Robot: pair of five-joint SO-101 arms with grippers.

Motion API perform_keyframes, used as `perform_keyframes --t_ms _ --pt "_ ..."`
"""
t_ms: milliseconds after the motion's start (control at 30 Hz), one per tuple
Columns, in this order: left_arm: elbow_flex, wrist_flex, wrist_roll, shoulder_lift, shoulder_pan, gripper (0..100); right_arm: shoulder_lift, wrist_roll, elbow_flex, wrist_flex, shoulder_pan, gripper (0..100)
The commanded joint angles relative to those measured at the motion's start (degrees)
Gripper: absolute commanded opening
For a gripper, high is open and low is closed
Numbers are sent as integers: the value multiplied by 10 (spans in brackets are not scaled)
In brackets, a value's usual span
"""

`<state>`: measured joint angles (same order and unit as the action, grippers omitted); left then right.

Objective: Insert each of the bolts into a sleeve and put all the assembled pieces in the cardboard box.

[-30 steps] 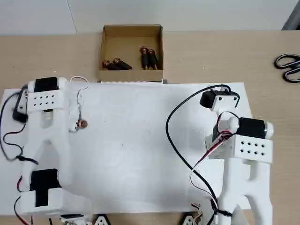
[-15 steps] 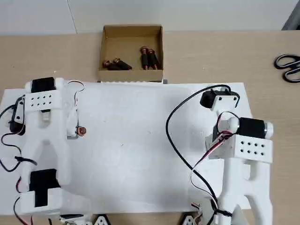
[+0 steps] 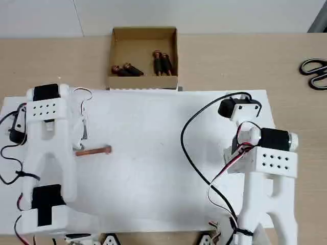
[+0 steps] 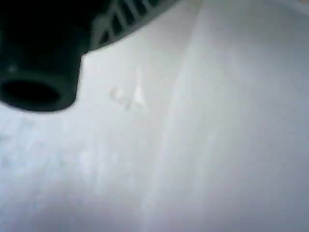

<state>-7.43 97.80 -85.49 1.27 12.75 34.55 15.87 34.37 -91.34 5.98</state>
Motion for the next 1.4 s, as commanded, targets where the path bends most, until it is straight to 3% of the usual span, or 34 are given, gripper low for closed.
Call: perform_keyframes --t_ms 0,200,267,467,700,800,1000,1200,1367 --pt "26 5 -3 -25 4 115 18 -4 -4 3 5 3" --pt "26 5 1 -25 7 115 19 -4 -4 3 5 3" --pt "28 5 41 -30 20 115 19 -4 -4 3 5 3" --pt "44 27 309 -31 47 112 19 -4 -4 3 5 3" --pt "45 26 811 -25 73 111 19 -4 -4 3 5 3" --pt "39 26 982 -28 70 111 19 -4 -4 3 5 3" --pt "41 1 1124 -25 69 111 19 -4 -4 5 5 3" --pt "38 -52 1347 -25 66 111 19 -4 -4 5 5 3" --pt "38 -51 1473 -24 41 111 19 -1 -4 5 5 3"
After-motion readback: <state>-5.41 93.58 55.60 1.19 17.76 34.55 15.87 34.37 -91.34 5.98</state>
